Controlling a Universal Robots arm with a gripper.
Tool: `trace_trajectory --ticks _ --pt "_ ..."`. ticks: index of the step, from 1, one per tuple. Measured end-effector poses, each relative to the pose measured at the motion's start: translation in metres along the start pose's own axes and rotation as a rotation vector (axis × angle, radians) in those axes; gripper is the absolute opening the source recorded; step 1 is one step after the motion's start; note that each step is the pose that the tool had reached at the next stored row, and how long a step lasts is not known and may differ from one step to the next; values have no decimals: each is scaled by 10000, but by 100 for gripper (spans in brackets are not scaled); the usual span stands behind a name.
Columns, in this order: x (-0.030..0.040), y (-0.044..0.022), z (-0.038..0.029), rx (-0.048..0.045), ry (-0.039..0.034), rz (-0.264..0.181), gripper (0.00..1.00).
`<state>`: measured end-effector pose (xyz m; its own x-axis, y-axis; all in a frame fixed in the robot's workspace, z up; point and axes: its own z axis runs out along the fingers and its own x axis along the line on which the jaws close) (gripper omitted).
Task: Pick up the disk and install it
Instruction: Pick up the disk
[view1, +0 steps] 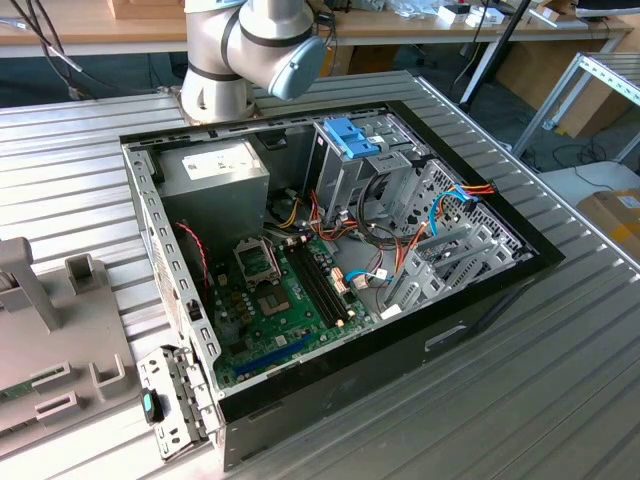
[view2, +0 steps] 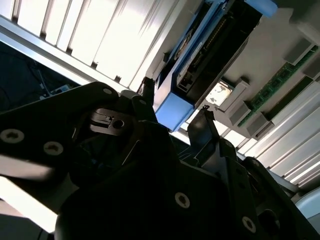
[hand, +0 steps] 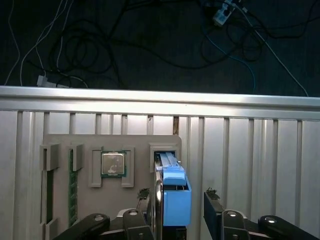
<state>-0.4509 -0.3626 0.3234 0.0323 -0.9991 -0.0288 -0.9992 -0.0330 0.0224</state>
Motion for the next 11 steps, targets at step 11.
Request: trace_trajectory --ticks 11 --pt "8 14 138 106 14 -425 54"
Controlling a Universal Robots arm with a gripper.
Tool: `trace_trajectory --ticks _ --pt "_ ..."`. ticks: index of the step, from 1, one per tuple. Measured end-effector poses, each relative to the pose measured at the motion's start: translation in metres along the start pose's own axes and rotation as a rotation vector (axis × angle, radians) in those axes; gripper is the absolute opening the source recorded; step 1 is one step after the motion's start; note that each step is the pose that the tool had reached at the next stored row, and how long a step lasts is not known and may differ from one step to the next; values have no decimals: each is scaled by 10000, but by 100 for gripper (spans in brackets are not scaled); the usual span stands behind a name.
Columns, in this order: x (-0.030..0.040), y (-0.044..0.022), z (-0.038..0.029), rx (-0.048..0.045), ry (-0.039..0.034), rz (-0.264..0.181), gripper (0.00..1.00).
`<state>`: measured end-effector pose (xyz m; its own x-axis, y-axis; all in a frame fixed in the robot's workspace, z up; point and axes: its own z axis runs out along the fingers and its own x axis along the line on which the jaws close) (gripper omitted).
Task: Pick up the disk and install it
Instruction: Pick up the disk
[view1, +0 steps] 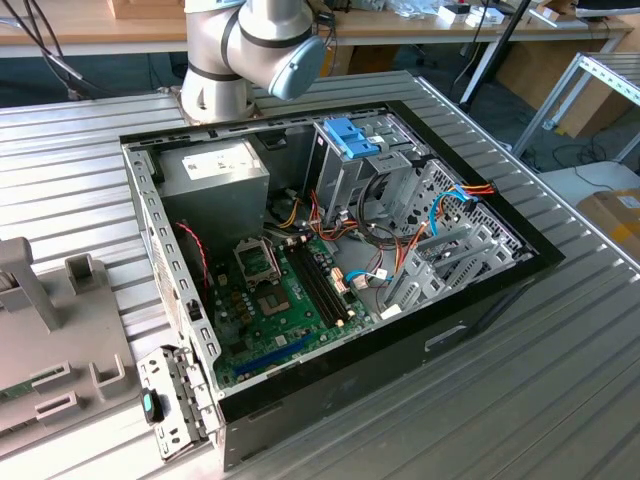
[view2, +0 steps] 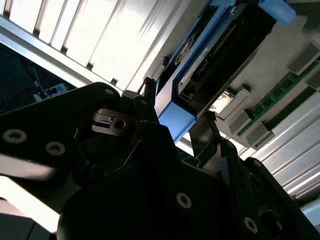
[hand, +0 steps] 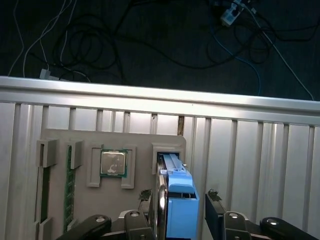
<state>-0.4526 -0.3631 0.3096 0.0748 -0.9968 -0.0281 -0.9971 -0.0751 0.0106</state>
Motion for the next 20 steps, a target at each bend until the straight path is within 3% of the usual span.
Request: trace_trajectory --ticks 2,20 --pt "-1 22 3 7 1 -2 54" --pt "-1 17 -9 8 -2 -1 54"
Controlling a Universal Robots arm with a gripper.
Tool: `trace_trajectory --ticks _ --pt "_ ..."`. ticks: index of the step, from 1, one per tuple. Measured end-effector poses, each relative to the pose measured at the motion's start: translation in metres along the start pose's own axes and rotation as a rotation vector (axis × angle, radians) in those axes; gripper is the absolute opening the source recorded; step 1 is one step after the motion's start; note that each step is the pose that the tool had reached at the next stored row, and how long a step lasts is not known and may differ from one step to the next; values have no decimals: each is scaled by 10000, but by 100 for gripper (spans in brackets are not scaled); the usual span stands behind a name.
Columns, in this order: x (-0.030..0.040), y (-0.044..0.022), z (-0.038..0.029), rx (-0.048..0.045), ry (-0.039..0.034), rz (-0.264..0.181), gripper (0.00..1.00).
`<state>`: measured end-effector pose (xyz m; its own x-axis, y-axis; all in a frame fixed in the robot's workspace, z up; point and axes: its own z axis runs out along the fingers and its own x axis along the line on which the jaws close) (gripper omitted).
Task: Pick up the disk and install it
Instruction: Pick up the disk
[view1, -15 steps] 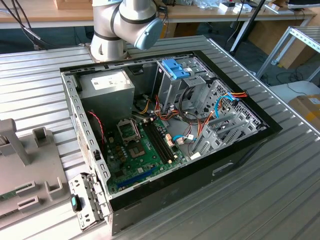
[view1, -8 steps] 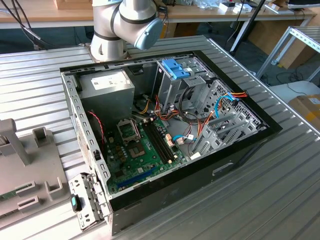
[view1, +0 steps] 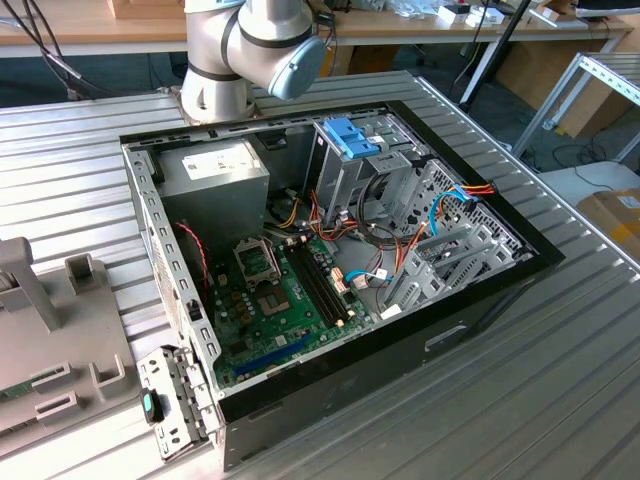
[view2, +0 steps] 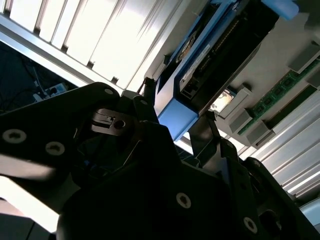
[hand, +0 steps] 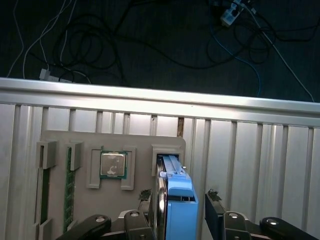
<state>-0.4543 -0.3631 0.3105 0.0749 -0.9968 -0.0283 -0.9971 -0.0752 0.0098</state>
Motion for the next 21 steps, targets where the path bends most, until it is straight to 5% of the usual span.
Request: trace_trajectory --ticks 4,8,21 --pt "0 -3 0 0 0 0 53" --pt "0 -6 -1 -1 0 0 38" --pt "1 -12 0 10 -3 361 37"
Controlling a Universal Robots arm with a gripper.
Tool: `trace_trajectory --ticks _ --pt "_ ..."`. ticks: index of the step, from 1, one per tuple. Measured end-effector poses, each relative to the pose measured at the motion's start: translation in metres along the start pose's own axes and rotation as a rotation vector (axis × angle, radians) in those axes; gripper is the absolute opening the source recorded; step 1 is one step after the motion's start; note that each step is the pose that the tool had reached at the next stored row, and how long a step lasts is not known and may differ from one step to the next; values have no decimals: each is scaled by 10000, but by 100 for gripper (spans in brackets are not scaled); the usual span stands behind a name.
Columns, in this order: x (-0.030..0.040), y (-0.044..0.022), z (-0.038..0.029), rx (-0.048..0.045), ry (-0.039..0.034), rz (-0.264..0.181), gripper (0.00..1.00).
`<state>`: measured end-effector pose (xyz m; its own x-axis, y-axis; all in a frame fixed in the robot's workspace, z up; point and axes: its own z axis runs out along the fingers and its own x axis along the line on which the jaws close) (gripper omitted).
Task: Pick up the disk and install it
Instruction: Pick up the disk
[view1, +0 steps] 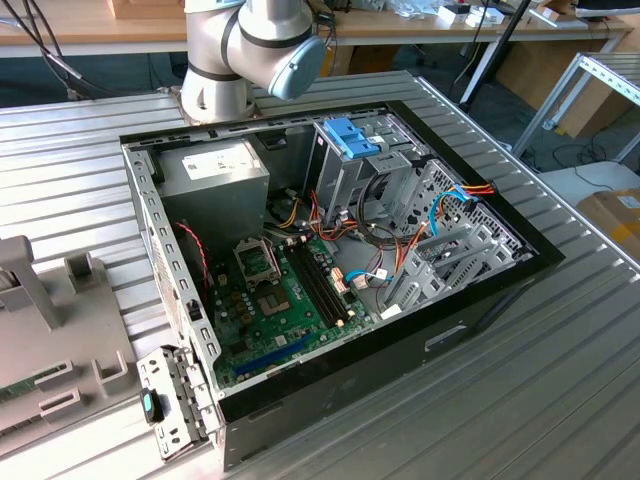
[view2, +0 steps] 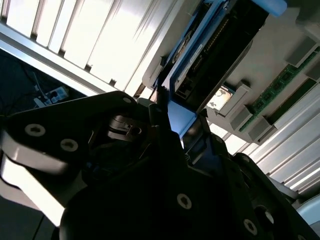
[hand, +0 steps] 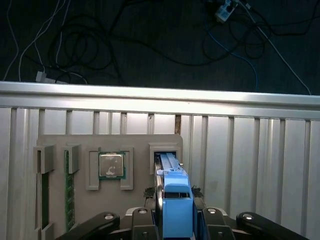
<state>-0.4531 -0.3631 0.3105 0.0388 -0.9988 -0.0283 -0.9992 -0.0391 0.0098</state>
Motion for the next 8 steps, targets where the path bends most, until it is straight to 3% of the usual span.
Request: trace_trajectory --ticks 8 --pt "-1 0 -24 1 0 18 37"
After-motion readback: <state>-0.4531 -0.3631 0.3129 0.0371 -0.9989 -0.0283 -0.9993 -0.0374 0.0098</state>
